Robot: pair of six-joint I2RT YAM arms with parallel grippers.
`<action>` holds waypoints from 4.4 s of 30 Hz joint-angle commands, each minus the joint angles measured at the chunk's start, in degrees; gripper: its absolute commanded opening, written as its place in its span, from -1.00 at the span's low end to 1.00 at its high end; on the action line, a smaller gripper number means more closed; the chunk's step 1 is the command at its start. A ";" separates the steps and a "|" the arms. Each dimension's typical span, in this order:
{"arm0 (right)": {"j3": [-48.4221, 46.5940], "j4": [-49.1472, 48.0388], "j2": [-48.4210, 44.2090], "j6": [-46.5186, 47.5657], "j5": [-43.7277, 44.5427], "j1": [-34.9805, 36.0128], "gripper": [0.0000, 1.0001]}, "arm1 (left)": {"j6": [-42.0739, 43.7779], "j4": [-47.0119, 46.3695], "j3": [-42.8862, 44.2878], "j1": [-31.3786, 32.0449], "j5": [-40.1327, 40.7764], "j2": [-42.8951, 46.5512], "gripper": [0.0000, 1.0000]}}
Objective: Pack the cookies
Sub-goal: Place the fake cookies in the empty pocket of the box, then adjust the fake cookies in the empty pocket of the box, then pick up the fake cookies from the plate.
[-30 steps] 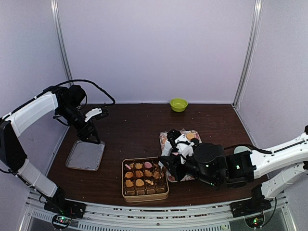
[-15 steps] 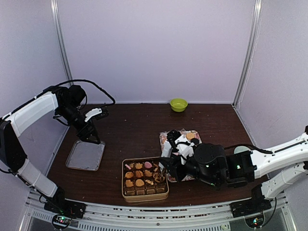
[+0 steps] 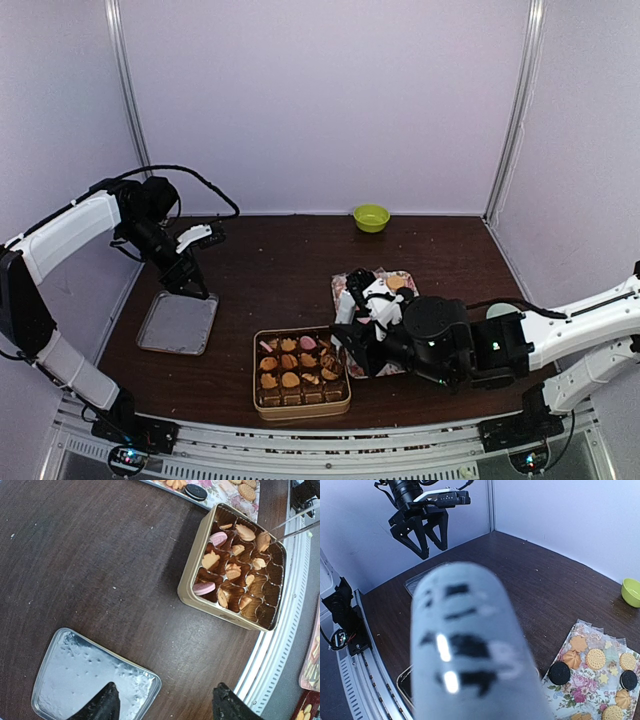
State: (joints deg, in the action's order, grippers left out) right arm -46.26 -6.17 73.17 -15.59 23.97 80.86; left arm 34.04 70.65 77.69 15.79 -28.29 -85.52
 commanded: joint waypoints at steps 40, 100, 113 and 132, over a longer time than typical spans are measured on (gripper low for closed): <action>-1.39 0.09 -5.41 2.47 -9.68 -4.34 -0.51 | 1.18 0.84 1.31 -0.27 -0.97 0.87 0.29; -6.43 -13.10 5.90 6.43 -6.52 -26.43 -0.33 | 0.33 0.98 1.87 -3.33 -0.93 -0.38 0.35; -10.41 -24.01 19.17 6.10 -5.32 -27.75 -0.29 | 0.54 0.65 0.53 -3.33 -0.92 0.50 0.33; -6.22 -25.61 24.32 4.54 -0.02 -27.48 -0.12 | 0.57 1.02 0.62 -3.31 -1.49 1.05 0.32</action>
State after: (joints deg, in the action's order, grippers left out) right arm -54.52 -29.41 98.06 -9.85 21.58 53.32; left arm 34.79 72.10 78.24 12.73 -28.71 -85.49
